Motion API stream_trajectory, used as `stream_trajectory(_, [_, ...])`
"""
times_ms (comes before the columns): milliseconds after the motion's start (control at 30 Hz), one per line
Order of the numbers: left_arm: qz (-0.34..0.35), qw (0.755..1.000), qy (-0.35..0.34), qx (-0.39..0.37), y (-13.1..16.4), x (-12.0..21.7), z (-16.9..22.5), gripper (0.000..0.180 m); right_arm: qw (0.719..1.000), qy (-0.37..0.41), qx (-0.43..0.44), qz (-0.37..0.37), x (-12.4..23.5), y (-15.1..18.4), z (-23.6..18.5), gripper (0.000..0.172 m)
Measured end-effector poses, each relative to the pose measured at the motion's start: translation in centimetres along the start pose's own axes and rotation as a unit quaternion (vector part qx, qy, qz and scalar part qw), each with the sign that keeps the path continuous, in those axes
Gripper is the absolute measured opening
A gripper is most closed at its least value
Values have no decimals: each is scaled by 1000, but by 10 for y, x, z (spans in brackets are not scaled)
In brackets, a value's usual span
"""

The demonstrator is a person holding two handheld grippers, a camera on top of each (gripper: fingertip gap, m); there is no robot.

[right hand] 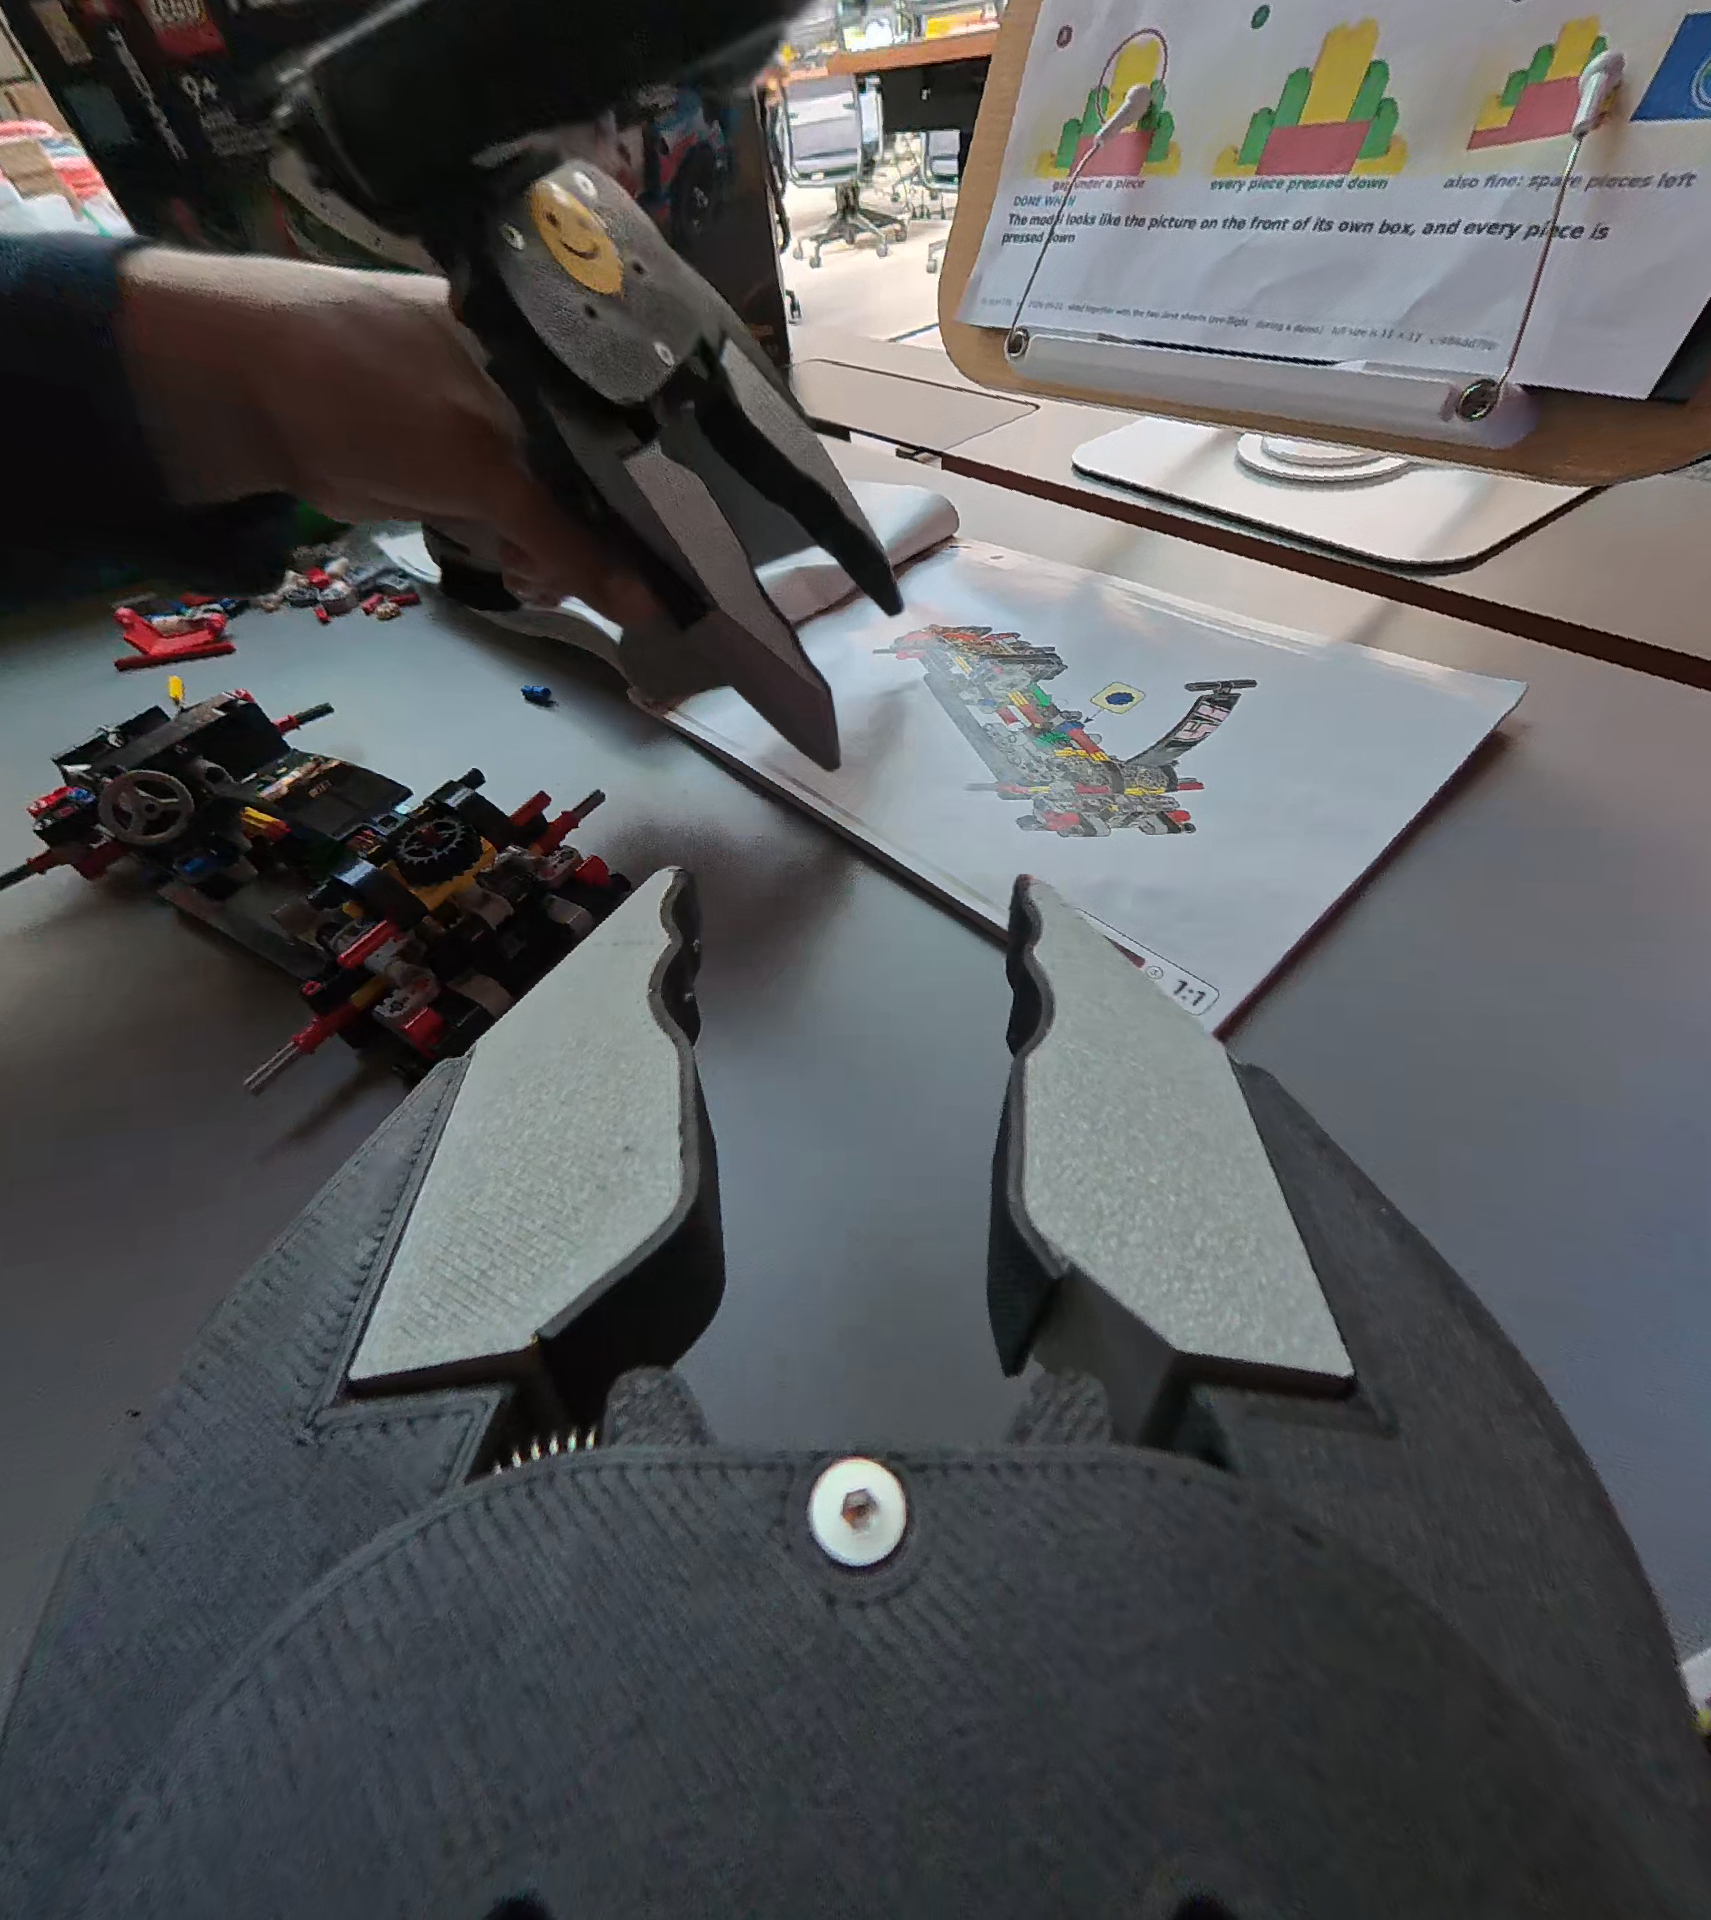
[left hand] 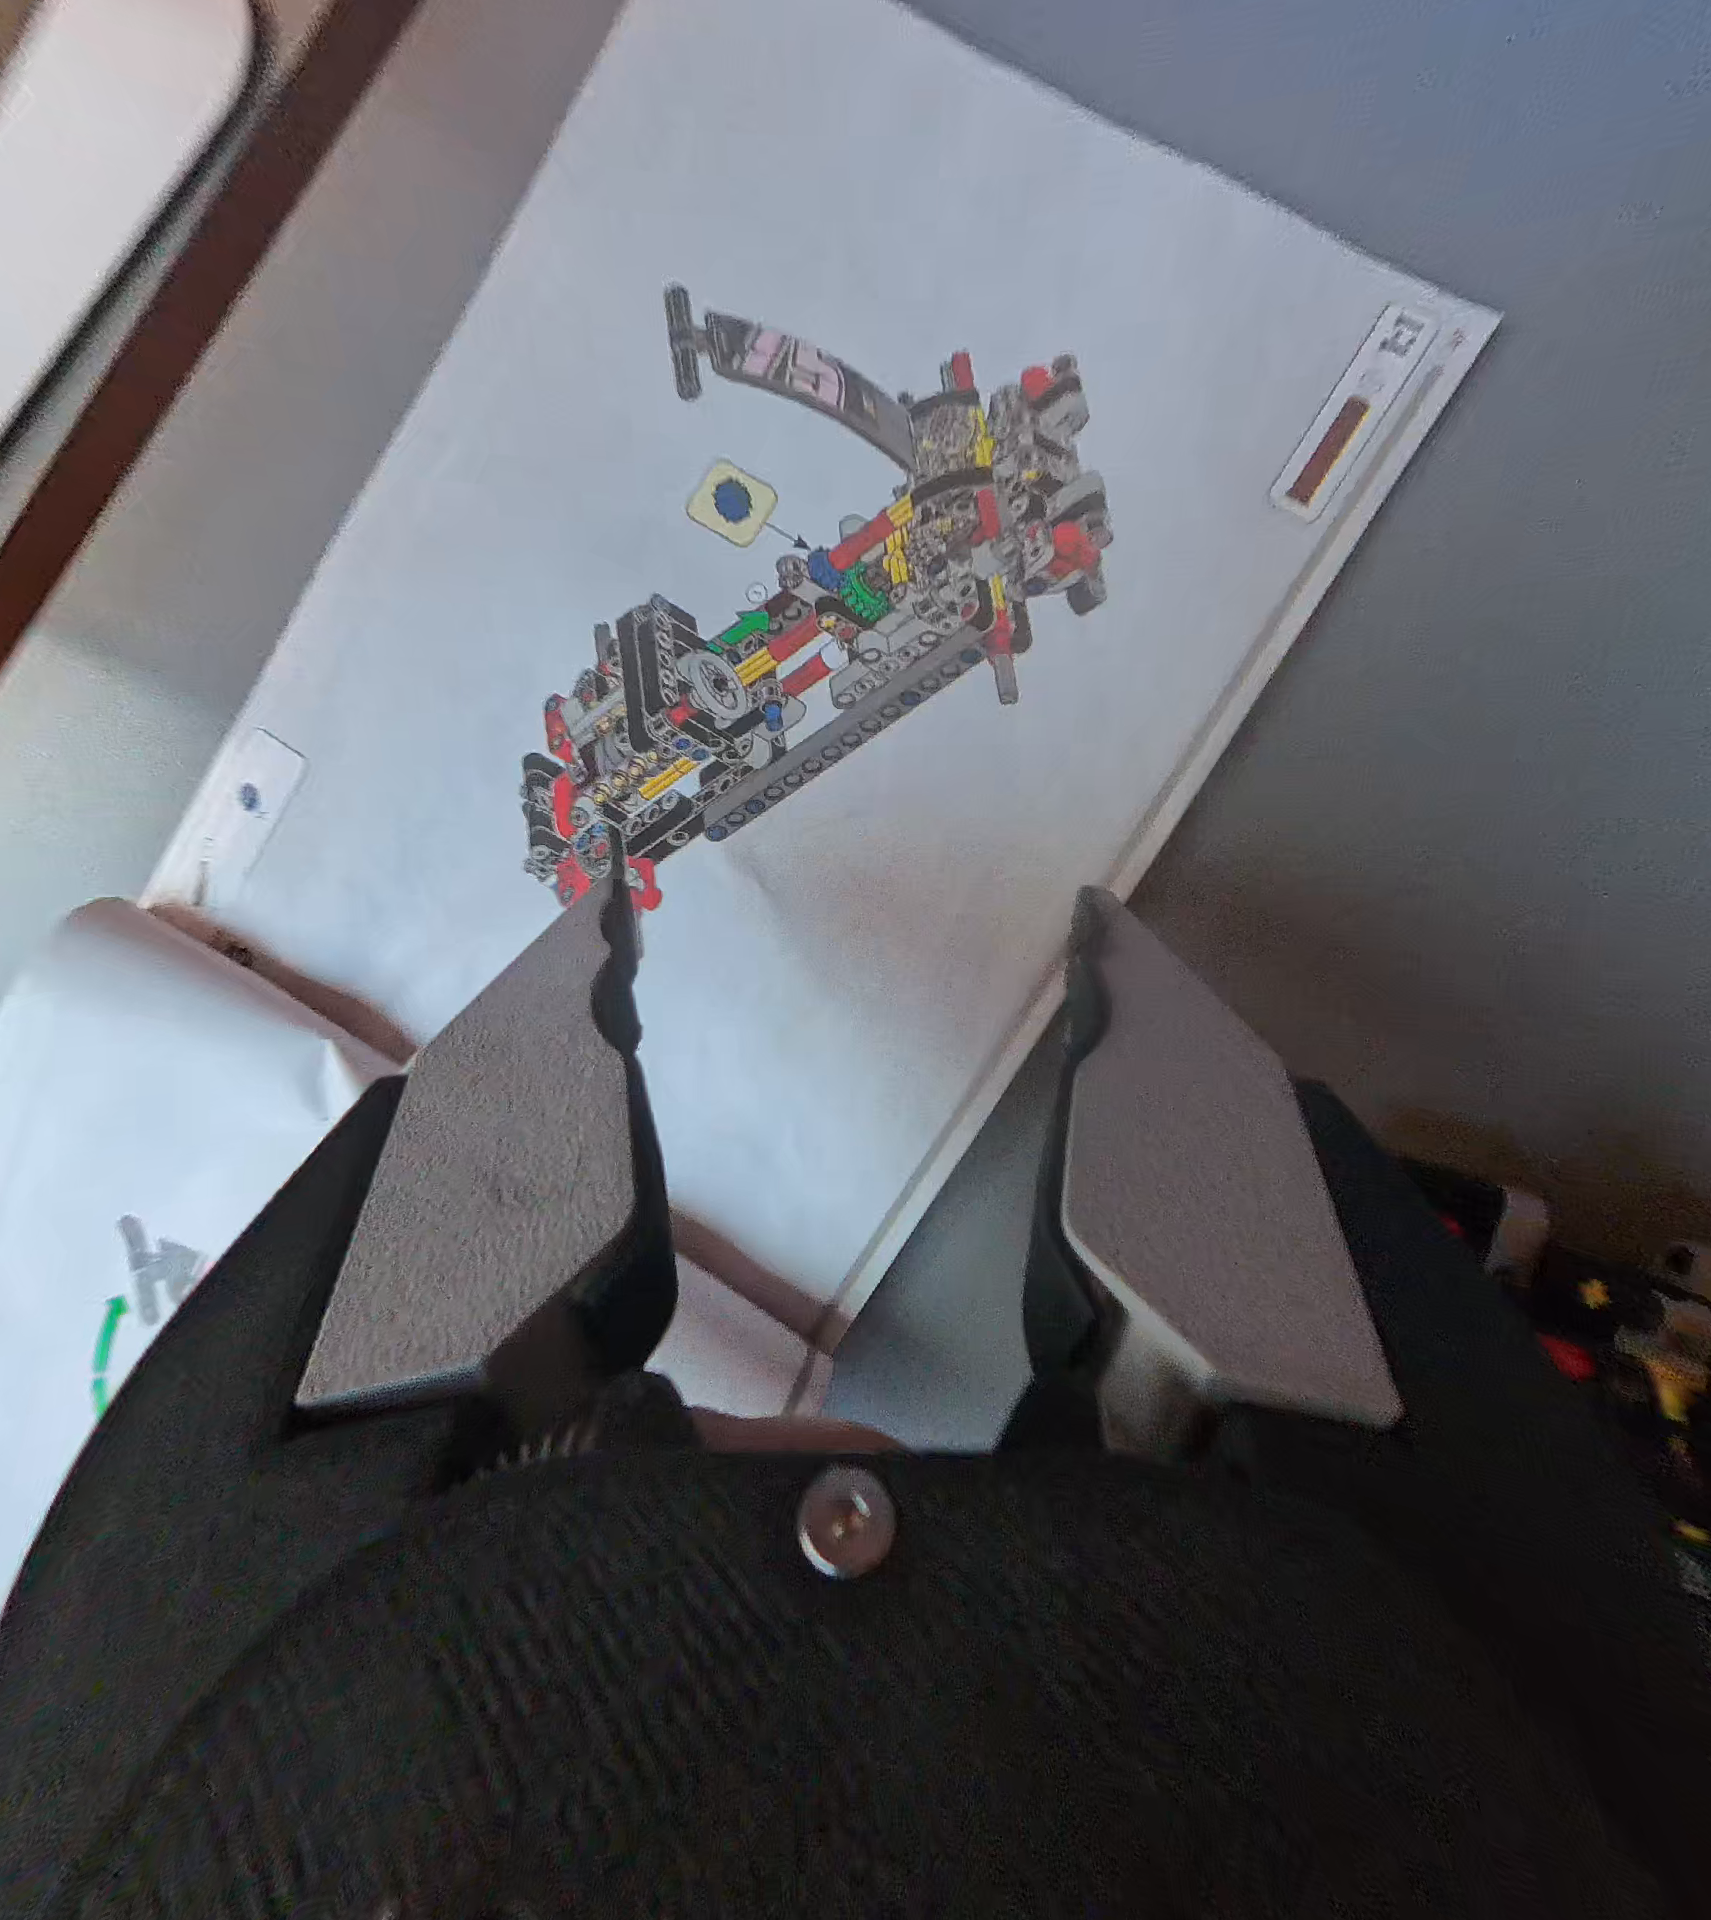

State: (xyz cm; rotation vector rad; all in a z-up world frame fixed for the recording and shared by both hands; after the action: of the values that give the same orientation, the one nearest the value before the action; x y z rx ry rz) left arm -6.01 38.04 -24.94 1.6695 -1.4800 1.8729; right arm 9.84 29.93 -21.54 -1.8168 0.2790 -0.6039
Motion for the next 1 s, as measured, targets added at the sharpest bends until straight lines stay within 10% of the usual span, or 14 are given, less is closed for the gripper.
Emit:
stream_trajectory(200, [-3, 999, 29, 41, 10, -19, -4, 66, 1000, -9, 6, -9, -3, 2, -5, 57])
stream_trajectory(433, [21, 997, 35, 69, 17, -16, -14, 2, 1000, -12, 5, -8, -3, 2, -6, 56])
stream_trajectory(1000, [67, 991, 53, 101, 21, -14, -11, 0, 996, 69, 7, -48, -22, -5, 37, 68])
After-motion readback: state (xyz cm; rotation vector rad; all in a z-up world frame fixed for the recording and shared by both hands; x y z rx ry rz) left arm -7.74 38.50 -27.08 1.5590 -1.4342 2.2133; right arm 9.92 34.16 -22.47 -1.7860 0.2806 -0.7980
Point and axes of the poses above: each gripper's, where its closed fingertips meet, x back along the fingers, y out of its underside, z = x × y across the jaws, the point moved 3 cm from there along x, back along the fingers, and after that the axes turned 6 degrees about -x, right-handed, at the moved point
